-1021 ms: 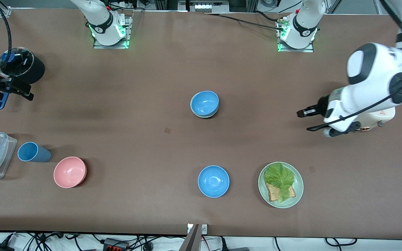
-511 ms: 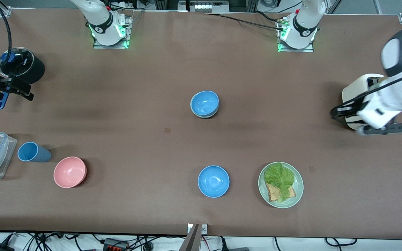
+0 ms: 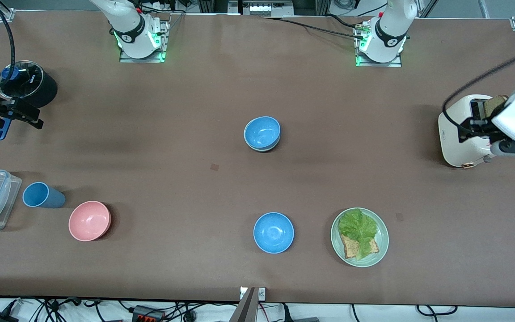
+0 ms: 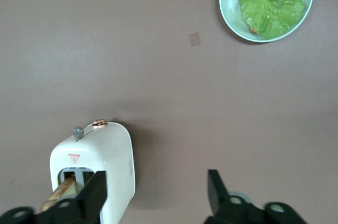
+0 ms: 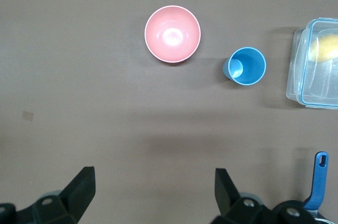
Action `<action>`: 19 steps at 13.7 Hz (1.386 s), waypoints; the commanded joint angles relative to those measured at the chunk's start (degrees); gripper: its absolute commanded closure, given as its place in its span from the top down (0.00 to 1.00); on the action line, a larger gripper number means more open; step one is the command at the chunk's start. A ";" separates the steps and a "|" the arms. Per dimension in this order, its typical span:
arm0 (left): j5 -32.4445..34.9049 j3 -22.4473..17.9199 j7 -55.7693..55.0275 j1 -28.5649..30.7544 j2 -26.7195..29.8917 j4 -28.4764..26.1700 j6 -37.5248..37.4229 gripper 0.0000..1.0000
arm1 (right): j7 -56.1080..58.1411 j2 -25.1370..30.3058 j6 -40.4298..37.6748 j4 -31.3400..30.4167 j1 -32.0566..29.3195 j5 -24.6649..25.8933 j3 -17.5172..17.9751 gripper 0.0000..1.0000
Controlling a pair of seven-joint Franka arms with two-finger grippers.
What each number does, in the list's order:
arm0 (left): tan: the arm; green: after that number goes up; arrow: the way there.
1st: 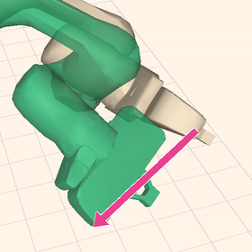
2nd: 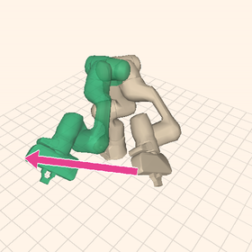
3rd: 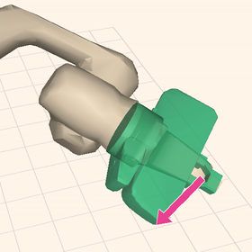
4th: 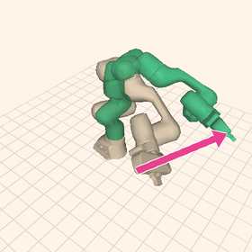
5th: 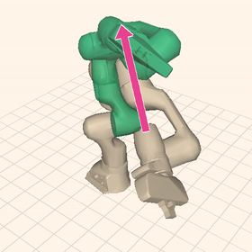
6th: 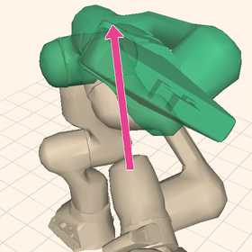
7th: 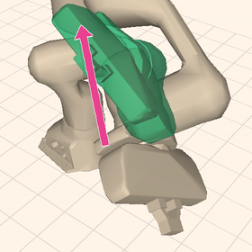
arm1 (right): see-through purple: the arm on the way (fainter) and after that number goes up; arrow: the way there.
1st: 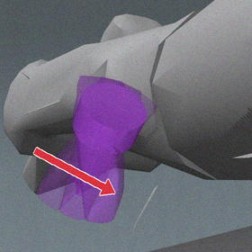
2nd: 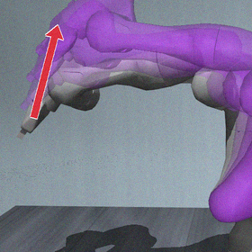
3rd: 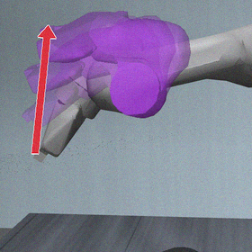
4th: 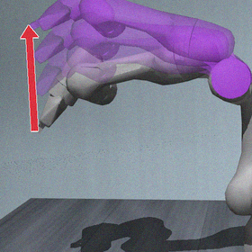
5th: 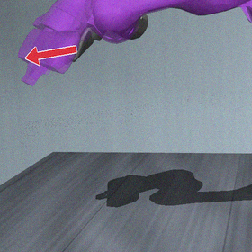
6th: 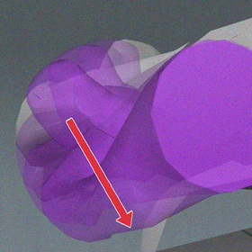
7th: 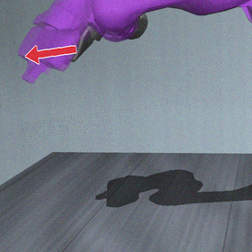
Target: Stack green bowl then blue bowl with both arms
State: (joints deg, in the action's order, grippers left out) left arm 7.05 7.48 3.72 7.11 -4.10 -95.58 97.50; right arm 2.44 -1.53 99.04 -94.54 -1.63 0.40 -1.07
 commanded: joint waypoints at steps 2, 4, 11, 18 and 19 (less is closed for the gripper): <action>-2.98 -1.24 -0.90 -1.57 2.16 -1.26 -1.61 1.00 | 0.46 0.57 -0.87 0.23 -0.21 0.39 0.46 1.00; -4.94 -1.24 -2.31 -1.48 3.31 -3.20 -1.61 1.00 | 0.46 0.57 -0.87 0.23 -0.30 0.39 0.46 1.00; -11.36 -3.08 -10.48 -1.57 3.31 -0.93 -3.10 1.00 | 0.37 0.57 -0.87 0.23 -0.30 0.39 0.46 1.00; -10.22 -3.61 -9.00 -1.57 3.66 2.59 -10.31 1.00 | 0.37 0.57 -0.87 0.23 -0.30 0.39 0.46 1.00; -9.61 -3.35 -9.78 -1.74 3.75 2.77 -10.40 1.00 | 0.37 0.57 -0.87 0.23 -0.30 0.39 0.46 1.00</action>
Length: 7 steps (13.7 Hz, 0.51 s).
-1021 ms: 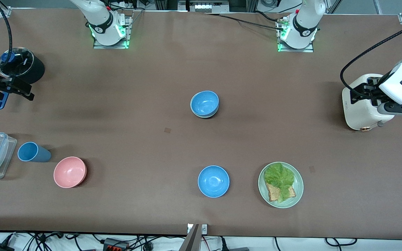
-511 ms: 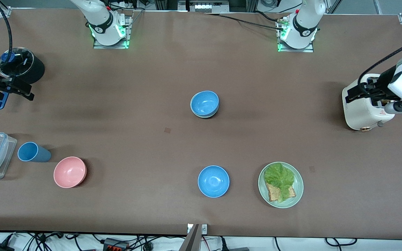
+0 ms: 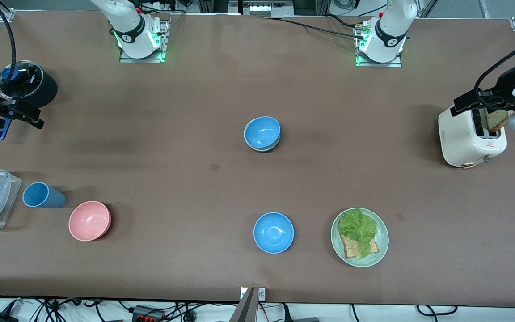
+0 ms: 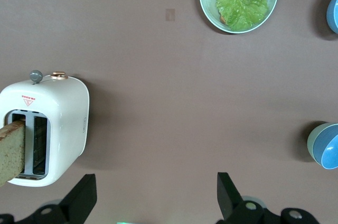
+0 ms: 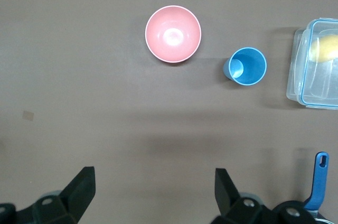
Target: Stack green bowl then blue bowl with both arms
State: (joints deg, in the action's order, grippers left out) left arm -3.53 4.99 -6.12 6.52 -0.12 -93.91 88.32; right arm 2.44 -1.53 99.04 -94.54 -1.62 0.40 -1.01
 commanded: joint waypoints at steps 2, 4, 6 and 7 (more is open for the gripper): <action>1.59 -0.33 0.14 -1.25 -0.31 1.01 -2.00 1.00 | 0.37 0.57 -0.86 0.23 -0.32 0.39 0.39 1.00; 1.68 -0.42 0.32 -1.08 -0.67 1.01 -2.36 1.00 | 0.37 0.57 -0.86 0.23 -0.23 0.39 0.39 1.00; 1.68 -0.24 0.32 -1.16 -0.84 1.01 -2.36 1.00 | 0.37 0.48 -0.78 0.23 -0.32 0.39 0.39 1.00; 1.68 -0.24 0.32 -1.16 -0.84 1.01 -2.45 1.00 | 0.37 0.56 -0.86 0.23 -0.23 0.39 0.39 1.00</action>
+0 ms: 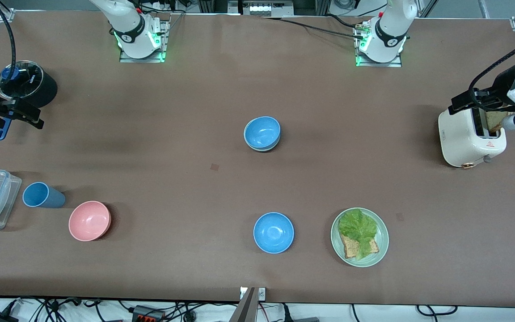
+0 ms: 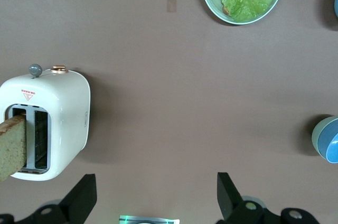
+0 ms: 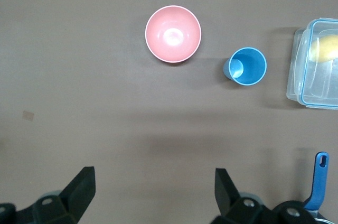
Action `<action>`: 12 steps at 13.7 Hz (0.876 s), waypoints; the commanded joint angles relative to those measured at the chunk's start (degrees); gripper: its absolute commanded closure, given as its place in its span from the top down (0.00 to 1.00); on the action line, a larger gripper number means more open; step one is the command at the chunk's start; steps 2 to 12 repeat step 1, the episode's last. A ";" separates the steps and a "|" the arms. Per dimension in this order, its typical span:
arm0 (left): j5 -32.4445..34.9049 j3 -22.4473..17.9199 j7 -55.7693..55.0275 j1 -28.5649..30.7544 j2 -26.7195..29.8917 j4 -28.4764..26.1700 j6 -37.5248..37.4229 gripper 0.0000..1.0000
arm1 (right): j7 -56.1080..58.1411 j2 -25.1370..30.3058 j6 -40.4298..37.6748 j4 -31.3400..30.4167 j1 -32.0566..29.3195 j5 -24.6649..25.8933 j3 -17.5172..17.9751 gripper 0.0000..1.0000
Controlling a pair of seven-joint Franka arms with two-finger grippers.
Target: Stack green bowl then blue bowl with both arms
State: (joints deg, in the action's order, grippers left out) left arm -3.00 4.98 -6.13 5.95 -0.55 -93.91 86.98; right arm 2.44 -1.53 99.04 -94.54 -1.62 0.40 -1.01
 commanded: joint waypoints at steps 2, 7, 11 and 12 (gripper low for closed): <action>1.15 -0.24 0.32 -0.59 -0.41 1.01 -1.11 1.00 | 0.37 0.57 -0.86 0.23 -0.32 0.39 0.39 1.00; 1.15 -0.24 0.32 -0.59 -0.41 1.01 -1.11 1.00 | 0.37 0.57 -0.86 0.23 -0.32 0.39 0.39 1.00; 1.15 -0.24 0.32 -0.59 -0.41 1.01 -1.11 1.00 | 0.37 0.57 -0.86 0.23 -0.32 0.39 0.39 1.00; 1.15 -0.24 0.32 -0.59 -0.41 1.01 -1.11 1.00 | 0.37 0.57 -0.86 0.23 -0.32 0.39 0.39 1.00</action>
